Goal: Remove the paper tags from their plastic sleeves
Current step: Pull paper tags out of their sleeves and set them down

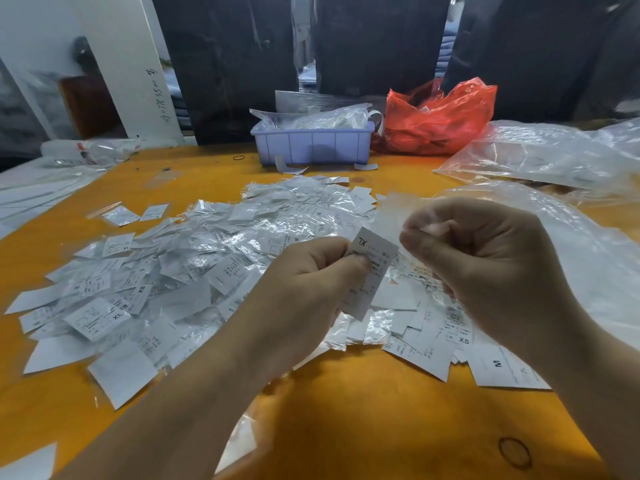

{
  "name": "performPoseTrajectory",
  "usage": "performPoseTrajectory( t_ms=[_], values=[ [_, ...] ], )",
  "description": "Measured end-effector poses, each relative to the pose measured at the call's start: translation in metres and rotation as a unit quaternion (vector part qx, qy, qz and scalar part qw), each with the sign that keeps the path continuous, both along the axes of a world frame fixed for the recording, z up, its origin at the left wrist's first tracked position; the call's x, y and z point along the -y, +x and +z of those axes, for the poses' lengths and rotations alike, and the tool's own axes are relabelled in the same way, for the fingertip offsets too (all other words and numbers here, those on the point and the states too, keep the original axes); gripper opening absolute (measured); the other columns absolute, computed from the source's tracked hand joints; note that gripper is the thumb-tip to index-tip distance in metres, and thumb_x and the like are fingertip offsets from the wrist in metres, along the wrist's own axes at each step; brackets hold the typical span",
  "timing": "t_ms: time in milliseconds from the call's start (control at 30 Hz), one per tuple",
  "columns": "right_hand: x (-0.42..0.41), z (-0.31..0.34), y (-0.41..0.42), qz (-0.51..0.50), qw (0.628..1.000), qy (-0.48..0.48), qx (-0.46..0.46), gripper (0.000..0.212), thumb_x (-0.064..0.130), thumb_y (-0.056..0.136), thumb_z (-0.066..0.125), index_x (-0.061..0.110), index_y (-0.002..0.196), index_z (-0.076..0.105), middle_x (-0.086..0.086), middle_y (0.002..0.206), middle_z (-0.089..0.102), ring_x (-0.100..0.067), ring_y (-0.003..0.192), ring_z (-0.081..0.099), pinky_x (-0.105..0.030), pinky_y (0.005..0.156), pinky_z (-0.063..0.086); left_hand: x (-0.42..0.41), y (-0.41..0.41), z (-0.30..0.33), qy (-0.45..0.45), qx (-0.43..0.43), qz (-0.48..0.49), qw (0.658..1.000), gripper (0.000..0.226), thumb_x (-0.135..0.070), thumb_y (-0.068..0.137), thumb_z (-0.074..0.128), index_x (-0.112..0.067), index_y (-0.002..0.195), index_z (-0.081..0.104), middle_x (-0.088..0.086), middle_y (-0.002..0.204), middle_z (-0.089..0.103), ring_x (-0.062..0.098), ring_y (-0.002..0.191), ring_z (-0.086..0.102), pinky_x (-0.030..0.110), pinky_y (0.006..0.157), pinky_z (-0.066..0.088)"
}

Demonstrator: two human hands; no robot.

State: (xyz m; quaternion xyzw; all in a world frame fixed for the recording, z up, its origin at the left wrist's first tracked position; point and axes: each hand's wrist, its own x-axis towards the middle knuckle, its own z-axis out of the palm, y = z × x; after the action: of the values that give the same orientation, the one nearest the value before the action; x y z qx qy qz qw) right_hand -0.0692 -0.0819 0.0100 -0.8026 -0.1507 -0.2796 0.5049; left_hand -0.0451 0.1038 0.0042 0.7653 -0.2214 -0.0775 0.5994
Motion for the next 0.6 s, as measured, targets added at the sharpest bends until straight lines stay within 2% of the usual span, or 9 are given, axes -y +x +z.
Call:
performPoseTrajectory(
  t_ms=[100,267,400,500,600],
  values=[
    [0.0003,-0.0007,0.0001,-0.001,1.000,0.022,-0.009,0.008,0.016,0.085,0.069,0.019,0.091,0.073,-0.006,0.056,0.062,-0.017,0.045,0.056,-0.023,0.045,0.048,-0.0001,-0.0005,0.0006,-0.021,-0.034,-0.011,0.999,0.024,-0.020,0.098,0.051,-0.019,0.090,0.073,-0.015,0.053,0.052,0.000,0.045,0.042,0.011,0.044,0.034],
    [0.0008,0.0000,0.0020,0.031,0.991,0.113,-0.072,0.026,-0.003,0.085,0.062,0.017,0.099,0.073,-0.004,0.078,0.073,-0.021,0.057,0.065,-0.027,0.054,0.055,0.0003,-0.0010,0.0012,-0.036,-0.055,-0.024,0.998,0.018,-0.025,0.094,0.059,-0.018,0.089,0.074,-0.013,0.054,0.053,0.000,0.045,0.044,0.011,0.044,0.035],
    [0.0012,0.0030,0.0018,0.106,0.966,0.198,-0.128,0.034,0.011,0.077,0.054,0.016,0.106,0.071,-0.003,0.095,0.073,-0.024,0.061,0.065,-0.030,0.050,0.053,0.0009,-0.0013,0.0013,-0.047,-0.069,-0.038,0.996,0.024,-0.033,0.079,0.056,-0.019,0.083,0.075,-0.011,0.054,0.052,0.003,0.046,0.043,0.012,0.044,0.034],
    [-0.0010,0.0025,0.0024,0.083,0.970,0.199,-0.112,0.015,0.011,0.087,0.065,0.014,0.101,0.072,-0.004,0.089,0.074,-0.021,0.055,0.061,-0.028,0.047,0.049,0.0026,-0.0023,0.0016,-0.045,-0.079,-0.057,0.994,0.023,-0.033,0.078,0.056,-0.020,0.081,0.075,-0.011,0.055,0.052,0.002,0.046,0.043,0.012,0.044,0.034],
    [-0.0048,0.0008,0.0020,0.065,0.970,0.217,-0.087,0.019,0.015,0.075,0.070,0.011,0.094,0.070,-0.012,0.082,0.072,-0.018,0.050,0.056,-0.027,0.045,0.046,0.0039,-0.0030,-0.0001,-0.037,-0.088,-0.091,0.991,0.022,-0.031,0.081,0.056,-0.022,0.080,0.076,-0.009,0.057,0.052,0.005,0.048,0.042,0.012,0.044,0.033]
  ],
)
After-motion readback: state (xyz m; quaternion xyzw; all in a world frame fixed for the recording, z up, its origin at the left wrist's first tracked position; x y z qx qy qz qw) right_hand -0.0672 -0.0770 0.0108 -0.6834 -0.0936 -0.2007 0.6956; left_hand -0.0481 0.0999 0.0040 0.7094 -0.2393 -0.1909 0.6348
